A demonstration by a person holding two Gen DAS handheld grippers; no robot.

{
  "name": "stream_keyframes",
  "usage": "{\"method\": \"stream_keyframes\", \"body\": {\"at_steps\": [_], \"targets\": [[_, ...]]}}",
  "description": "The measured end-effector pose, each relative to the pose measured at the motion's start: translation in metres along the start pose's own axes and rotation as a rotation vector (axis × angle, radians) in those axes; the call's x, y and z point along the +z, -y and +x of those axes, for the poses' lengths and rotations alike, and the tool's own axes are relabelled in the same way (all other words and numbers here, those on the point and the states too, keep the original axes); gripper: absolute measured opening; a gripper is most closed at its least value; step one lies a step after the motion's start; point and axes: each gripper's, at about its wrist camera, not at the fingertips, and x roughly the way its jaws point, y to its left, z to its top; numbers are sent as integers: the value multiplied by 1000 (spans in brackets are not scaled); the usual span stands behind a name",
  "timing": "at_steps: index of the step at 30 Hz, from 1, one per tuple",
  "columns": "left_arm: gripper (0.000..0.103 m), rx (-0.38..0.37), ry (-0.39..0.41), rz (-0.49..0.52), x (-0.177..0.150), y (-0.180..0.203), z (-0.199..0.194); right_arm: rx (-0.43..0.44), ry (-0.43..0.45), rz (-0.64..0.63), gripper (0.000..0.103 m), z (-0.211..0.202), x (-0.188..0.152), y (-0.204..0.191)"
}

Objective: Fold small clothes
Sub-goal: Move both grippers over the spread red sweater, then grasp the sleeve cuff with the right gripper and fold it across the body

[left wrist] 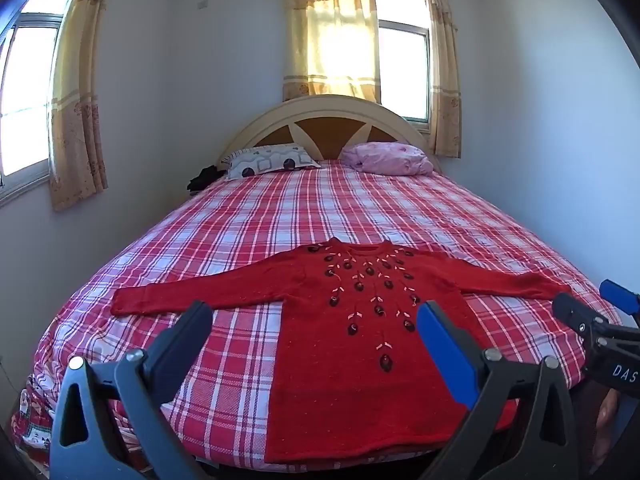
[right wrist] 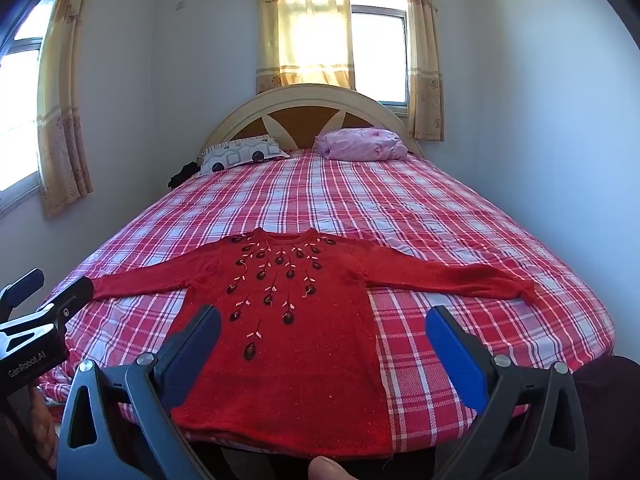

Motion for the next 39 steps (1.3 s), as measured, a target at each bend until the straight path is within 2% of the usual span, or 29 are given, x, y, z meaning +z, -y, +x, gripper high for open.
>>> {"method": "stream_keyframes", "body": {"at_steps": [13, 22, 28, 33, 35, 37, 39], "targets": [[103, 23, 0, 17, -3, 2, 6, 19, -29, 1, 102, 12, -2, 5], [103, 30, -47, 36, -15, 6, 32, 15, -90, 3, 102, 47, -12, 15], [103, 20, -72, 84, -26, 19, 55, 41, -139, 77, 102, 89, -26, 47], [103, 20, -122, 116, -32, 26, 89, 4, -178, 105, 101, 122, -40, 80], [103, 24, -134, 152, -34, 30, 106, -14, -195, 114, 94, 135, -44, 98], [103, 38, -141, 189, -35, 34, 122, -39, -217, 123, 77, 149, -46, 121], [103, 44, -157, 199, -33, 34, 139, -62, -239, 159, 71, 160, -47, 151]]}}
